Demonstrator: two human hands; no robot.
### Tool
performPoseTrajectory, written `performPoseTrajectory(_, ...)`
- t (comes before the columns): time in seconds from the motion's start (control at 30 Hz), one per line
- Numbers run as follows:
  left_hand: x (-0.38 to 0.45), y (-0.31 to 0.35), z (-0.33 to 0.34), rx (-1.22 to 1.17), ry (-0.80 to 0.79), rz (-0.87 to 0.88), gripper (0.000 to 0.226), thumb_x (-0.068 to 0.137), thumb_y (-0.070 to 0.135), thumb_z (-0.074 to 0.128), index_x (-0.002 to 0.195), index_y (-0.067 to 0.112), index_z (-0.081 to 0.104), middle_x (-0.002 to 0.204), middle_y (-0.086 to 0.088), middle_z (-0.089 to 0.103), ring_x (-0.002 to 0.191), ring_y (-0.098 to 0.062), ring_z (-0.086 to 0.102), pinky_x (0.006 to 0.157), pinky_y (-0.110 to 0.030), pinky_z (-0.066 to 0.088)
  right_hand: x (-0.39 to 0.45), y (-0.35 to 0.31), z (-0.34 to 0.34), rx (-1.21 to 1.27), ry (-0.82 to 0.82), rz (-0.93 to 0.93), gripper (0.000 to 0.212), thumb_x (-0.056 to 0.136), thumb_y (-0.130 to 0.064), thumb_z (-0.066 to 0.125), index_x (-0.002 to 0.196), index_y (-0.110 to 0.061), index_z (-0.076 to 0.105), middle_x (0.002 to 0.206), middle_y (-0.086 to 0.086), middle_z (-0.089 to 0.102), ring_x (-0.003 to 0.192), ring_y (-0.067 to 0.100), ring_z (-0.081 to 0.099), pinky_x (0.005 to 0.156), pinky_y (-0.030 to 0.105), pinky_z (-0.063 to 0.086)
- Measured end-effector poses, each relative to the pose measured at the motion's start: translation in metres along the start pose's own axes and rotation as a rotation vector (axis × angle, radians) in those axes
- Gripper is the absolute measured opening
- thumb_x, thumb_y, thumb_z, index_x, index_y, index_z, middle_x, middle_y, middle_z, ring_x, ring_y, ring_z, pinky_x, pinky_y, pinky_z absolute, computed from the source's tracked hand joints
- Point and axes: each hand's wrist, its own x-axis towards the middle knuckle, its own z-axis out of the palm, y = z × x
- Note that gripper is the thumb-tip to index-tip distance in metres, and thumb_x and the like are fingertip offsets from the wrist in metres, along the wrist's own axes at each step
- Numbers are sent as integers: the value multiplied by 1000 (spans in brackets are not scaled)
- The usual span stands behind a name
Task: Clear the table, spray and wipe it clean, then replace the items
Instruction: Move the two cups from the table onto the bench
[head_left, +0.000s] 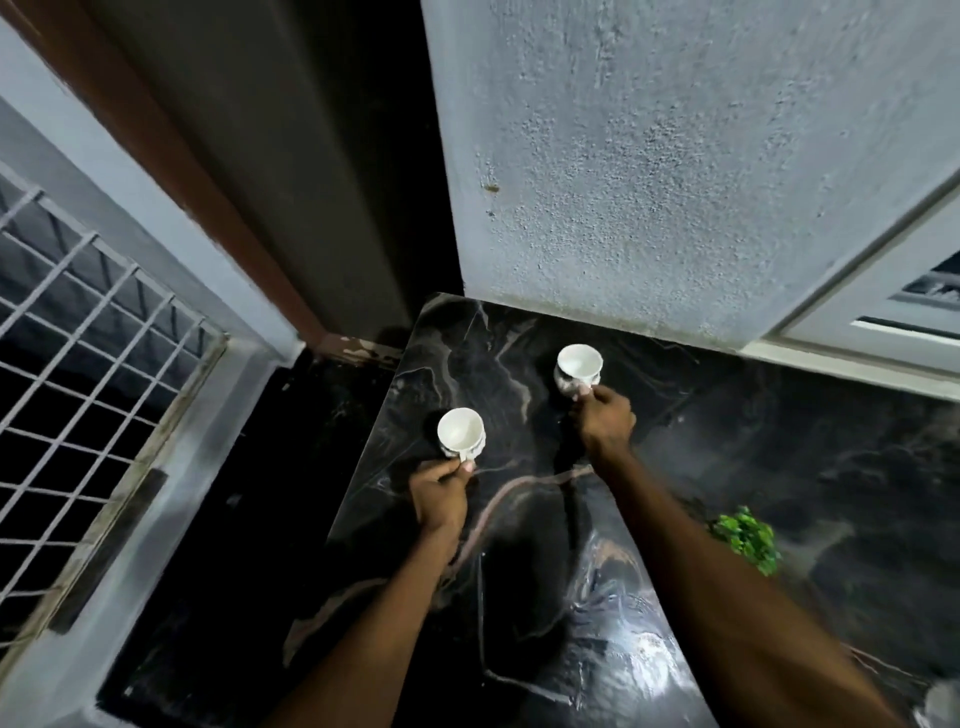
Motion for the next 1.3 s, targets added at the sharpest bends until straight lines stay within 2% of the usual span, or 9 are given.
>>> performPoseTrajectory(0.07, -11, 10, 9, 19, -55, 50, 22, 83, -14, 73, 103, -21, 71, 103, -30, 70, 94, -29, 64, 94, -42, 57, -14, 4, -17, 20, -4, -26, 28, 101, -28, 61, 106, -7, 79, 100, 19, 77, 98, 27, 68, 93, 40, 52)
performPoseTrajectory(0.17, -28, 33, 30, 73, -123, 185, 21, 82, -12, 75, 102, -18, 73, 96, -19, 66, 91, -26, 63, 72, -3, 50, -28, 3, -45, 74, 9, -49, 26, 100, -27, 62, 92, -8, 78, 79, 8, 68, 85, 24, 63, 90, 51, 56)
performPoseTrajectory(0.23, -44, 51, 51, 106, -191, 286, 20, 83, -10, 75, 102, -17, 74, 97, -18, 65, 91, -24, 62, 69, 2, 44, -35, 3, -71, 87, 43, -97, 27, 101, -26, 60, 79, -15, 73, 73, 3, 64, 81, 21, 58, 82, 45, 52)
performPoseTrajectory(0.3, -61, 67, 72, 131, -246, 355, 20, 84, -9, 75, 102, -17, 74, 97, -17, 63, 92, -23, 61, 71, 1, 42, -38, 3, -99, 64, 92, -135, 31, 101, -28, 60, 72, -20, 67, 69, -1, 62, 78, 20, 57, 76, 39, 49)
performPoseTrajectory(0.5, -138, 88, 136, 133, -371, 491, 18, 84, -9, 75, 101, -16, 74, 96, -15, 60, 91, -23, 60, 71, 1, 41, -51, 16, -212, 150, 257, -117, 31, 100, -26, 63, 77, -6, 71, 73, 19, 68, 80, 42, 69, 82, 59, 56)
performPoseTrajectory(0.77, -280, 57, 212, 133, -444, 521, 19, 84, -4, 77, 100, -13, 76, 99, -20, 68, 89, -21, 61, 66, -8, 41, -79, 90, -360, 327, 342, -104, 34, 101, -20, 61, 67, -17, 66, 62, 3, 58, 63, 19, 55, 60, 33, 50)
performPoseTrajectory(0.93, -370, 29, 263, 142, -480, 529, 17, 84, -3, 77, 98, -13, 77, 90, -15, 65, 86, -22, 62, 65, 0, 39, -89, 139, -447, 309, 369, -83, 32, 101, -21, 62, 70, -17, 67, 68, 5, 62, 71, 23, 58, 73, 47, 54)
performPoseTrajectory(1.13, -433, 8, 310, 187, -542, 522, 13, 81, -2, 80, 91, -11, 79, 88, -20, 71, 82, -21, 62, 77, -26, 47, -86, 176, -516, 281, 389, -51, 30, 101, -21, 61, 75, -11, 71, 73, 7, 68, 77, 32, 67, 84, 61, 57)
performPoseTrajectory(1.3, -452, 0, 355, 217, -648, 561, 9, 80, -4, 80, 81, -13, 78, 75, -12, 64, 77, -21, 59, 76, -35, 50, -78, 196, -547, 310, 468, -11, 32, 102, -18, 60, 71, -14, 67, 72, 8, 65, 75, 31, 66, 78, 50, 59)
